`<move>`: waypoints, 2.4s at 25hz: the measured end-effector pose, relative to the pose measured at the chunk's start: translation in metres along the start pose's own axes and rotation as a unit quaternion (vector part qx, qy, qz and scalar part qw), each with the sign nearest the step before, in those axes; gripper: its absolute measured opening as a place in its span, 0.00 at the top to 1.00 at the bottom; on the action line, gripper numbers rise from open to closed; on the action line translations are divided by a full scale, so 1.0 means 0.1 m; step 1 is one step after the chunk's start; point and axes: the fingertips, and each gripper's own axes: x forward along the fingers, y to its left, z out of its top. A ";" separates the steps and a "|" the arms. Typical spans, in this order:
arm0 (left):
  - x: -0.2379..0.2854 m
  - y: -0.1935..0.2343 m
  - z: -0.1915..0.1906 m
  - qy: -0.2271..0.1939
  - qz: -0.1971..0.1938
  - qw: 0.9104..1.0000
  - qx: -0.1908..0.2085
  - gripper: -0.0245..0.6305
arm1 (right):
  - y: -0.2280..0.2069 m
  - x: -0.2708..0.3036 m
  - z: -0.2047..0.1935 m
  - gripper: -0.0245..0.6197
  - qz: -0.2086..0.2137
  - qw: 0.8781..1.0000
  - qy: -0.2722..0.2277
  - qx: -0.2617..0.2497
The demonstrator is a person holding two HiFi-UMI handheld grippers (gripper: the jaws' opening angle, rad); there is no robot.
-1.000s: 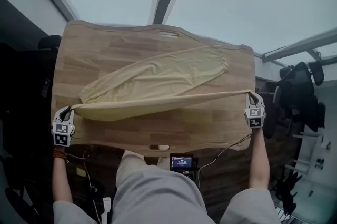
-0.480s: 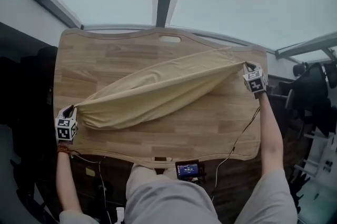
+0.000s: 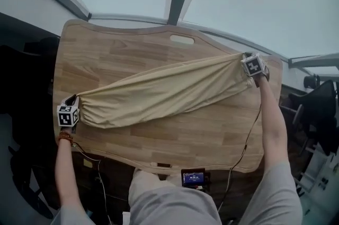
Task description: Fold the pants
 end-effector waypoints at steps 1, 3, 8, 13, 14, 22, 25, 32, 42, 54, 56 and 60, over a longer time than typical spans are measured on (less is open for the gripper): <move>0.01 0.00 -0.01 -0.002 0.006 1.000 -0.010 0.89 | -0.04 0.06 -0.05 0.94 -0.004 1.000 0.009 0.000; 0.03 0.03 0.06 -0.025 0.022 0.998 -0.047 0.87 | -0.44 0.07 -0.36 0.89 -0.084 0.995 0.048 0.000; -0.25 0.16 0.06 -0.098 0.045 0.986 -0.127 0.69 | -1.05 -0.13 -0.90 0.76 -0.204 0.978 0.001 0.034; -0.40 0.20 -0.34 -0.098 0.031 0.979 -0.176 0.60 | -0.96 -0.45 -1.33 0.75 -0.152 0.975 -0.083 0.136; -0.40 0.23 -0.40 -0.095 0.031 0.977 -0.188 0.59 | -0.97 -0.47 -1.44 0.75 -0.149 0.974 -0.083 0.151; -0.78 0.71 -0.46 -0.138 0.134 0.938 -0.287 0.61 | -0.84 -0.21 -1.82 0.74 -0.122 0.969 -0.011 0.212; -0.76 0.05 -0.40 -0.120 0.087 0.975 -0.165 0.61 | -0.86 -0.22 -1.85 0.75 -0.147 0.957 -0.010 0.249; -0.45 -0.90 -0.78 -0.043 0.025 0.993 -0.108 0.61 | -0.41 -0.58 -2.56 0.75 -0.139 0.950 0.038 0.277; -0.38 -0.71 -1.23 0.025 0.019 0.976 -0.217 0.60 | 0.87 -1.82 -4.47 0.69 -0.131 0.918 0.021 0.373; -0.22 -0.82 -1.22 0.059 0.025 0.950 -0.307 0.61 | 1.09 -1.73 -4.59 0.67 -0.213 0.900 -0.026 0.380; -0.30 -0.76 -1.16 0.045 0.043 0.959 -0.276 0.74 | 1.12 -1.73 -4.45 0.76 -0.216 0.907 -0.026 0.359; -0.40 -0.68 -1.05 0.014 0.050 0.967 -0.248 0.86 | 1.13 -2.08 -4.32 0.80 -0.201 0.885 -0.111 0.405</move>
